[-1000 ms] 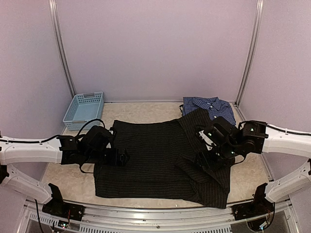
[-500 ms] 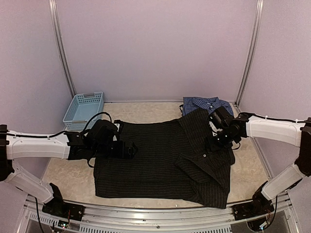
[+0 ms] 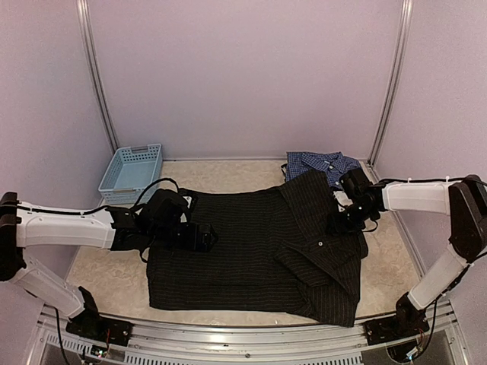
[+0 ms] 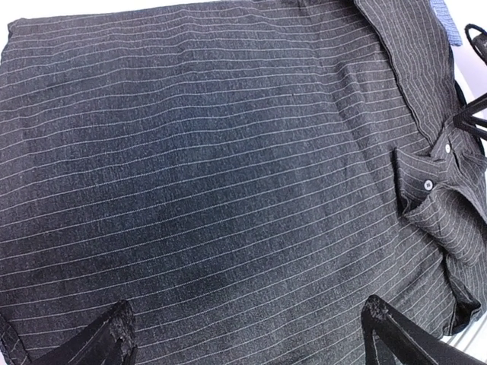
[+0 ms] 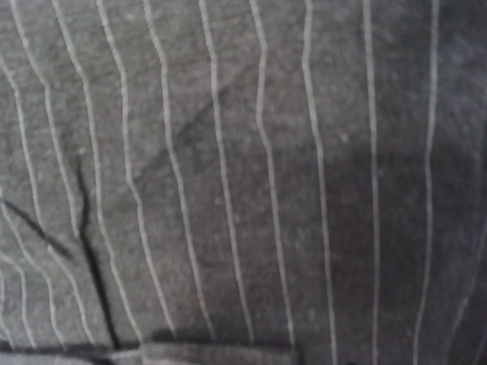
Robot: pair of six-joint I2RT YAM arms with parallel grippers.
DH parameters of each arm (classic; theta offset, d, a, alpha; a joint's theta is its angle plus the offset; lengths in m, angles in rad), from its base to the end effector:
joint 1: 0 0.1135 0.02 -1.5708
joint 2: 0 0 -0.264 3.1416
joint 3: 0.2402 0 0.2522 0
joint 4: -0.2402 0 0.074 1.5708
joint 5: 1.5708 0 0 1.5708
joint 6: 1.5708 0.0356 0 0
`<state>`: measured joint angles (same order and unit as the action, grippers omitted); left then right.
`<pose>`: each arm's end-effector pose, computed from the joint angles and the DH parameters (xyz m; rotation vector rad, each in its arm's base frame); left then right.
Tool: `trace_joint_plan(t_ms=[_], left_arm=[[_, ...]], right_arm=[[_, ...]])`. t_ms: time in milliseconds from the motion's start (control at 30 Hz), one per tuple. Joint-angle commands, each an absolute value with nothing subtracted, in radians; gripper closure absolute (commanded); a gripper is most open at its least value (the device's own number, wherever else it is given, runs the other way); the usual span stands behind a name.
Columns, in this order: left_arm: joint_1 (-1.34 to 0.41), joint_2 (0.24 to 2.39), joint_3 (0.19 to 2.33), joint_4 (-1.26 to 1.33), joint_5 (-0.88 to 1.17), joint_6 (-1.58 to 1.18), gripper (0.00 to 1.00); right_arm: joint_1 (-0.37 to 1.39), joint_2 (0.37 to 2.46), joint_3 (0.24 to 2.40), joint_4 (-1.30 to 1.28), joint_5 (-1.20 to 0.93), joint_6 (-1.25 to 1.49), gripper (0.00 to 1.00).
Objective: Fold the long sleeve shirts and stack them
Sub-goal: Flatten out the crumpled shirt at the center of the board.
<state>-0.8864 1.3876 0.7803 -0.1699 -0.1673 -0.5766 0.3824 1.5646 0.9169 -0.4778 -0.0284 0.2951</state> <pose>0.1848 -0.2171 0.2061 0.2863 2.3787 -0.5208 0.2753 0.1118 0.1786 -0.1274 2.7178 0.2411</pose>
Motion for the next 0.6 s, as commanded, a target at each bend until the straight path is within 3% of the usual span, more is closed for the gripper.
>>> trace_joint_plan(t_ms=[0,433,567], left_arm=[[-0.879,1.398,0.807,-0.148,-0.155,-0.564,0.02],[-0.877,1.397,0.805,-0.146,-0.151,-0.566,0.03],[-0.877,1.397,0.802,-0.147,-0.149,-0.564,0.03]], right_arm=[[0.347,1.593,0.902,-0.423,-0.108,0.248,0.51],[0.333,1.621,0.873,-0.408,-0.169,0.236,0.58],[0.331,1.623,0.866,-0.401,-0.181,0.236,0.67]])
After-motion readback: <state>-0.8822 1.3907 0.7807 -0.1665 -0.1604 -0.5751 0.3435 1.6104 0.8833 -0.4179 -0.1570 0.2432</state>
